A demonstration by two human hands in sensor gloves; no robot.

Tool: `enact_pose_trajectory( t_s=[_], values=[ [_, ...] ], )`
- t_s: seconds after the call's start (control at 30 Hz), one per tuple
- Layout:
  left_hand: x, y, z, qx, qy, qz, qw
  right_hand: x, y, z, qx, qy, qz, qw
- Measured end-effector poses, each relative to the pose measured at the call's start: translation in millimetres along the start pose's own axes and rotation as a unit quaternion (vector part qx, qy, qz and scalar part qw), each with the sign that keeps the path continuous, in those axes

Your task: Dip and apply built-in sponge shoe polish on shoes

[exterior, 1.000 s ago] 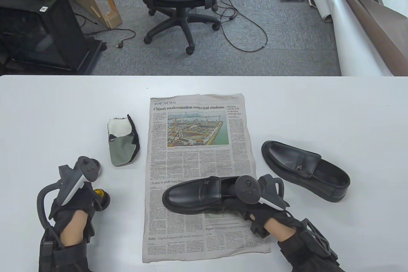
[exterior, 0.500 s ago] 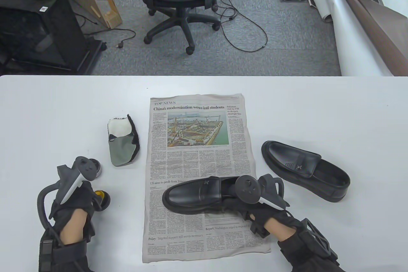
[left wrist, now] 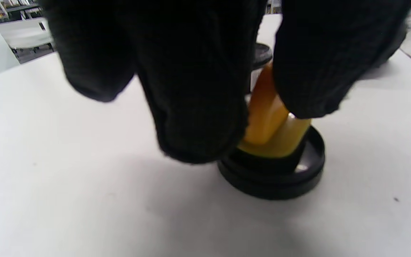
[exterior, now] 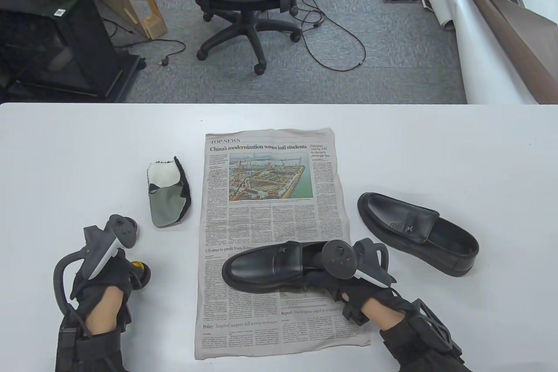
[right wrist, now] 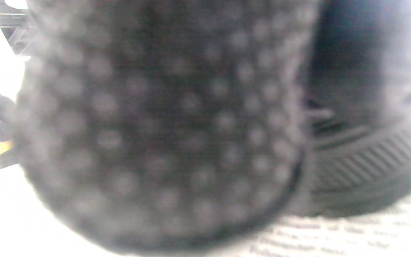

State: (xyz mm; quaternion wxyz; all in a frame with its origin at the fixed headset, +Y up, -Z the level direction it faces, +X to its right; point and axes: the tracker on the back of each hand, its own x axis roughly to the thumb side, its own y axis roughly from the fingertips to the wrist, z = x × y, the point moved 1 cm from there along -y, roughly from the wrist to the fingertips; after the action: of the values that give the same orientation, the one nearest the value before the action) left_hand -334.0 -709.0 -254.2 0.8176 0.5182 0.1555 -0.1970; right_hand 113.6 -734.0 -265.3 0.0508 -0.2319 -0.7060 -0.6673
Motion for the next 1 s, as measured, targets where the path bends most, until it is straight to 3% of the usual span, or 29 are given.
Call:
enact_pose_trajectory(
  t_s=[0.2,0.43,0.6,0.8,1.0],
  values=[
    [-1,30,-25,0.067,0.022,0.019,0.997,0,0,0,-0.001,0.000,0.001,1.000],
    [35,54,-34,0.106,0.068,0.131,0.983,0,1,0,-0.002,0.000,0.000,1.000],
    [57,61,-33,0.148,0.116,0.189,0.964,0,1,0,0.001,0.000,0.001,1.000],
    [74,55,-23,0.161,0.135,0.225,0.951,1,3,0,0.010,0.002,0.008,1.000],
    [87,55,-13,0.175,0.112,0.243,0.947,4,9,4,-0.034,0.013,0.038,0.999]
  ],
)
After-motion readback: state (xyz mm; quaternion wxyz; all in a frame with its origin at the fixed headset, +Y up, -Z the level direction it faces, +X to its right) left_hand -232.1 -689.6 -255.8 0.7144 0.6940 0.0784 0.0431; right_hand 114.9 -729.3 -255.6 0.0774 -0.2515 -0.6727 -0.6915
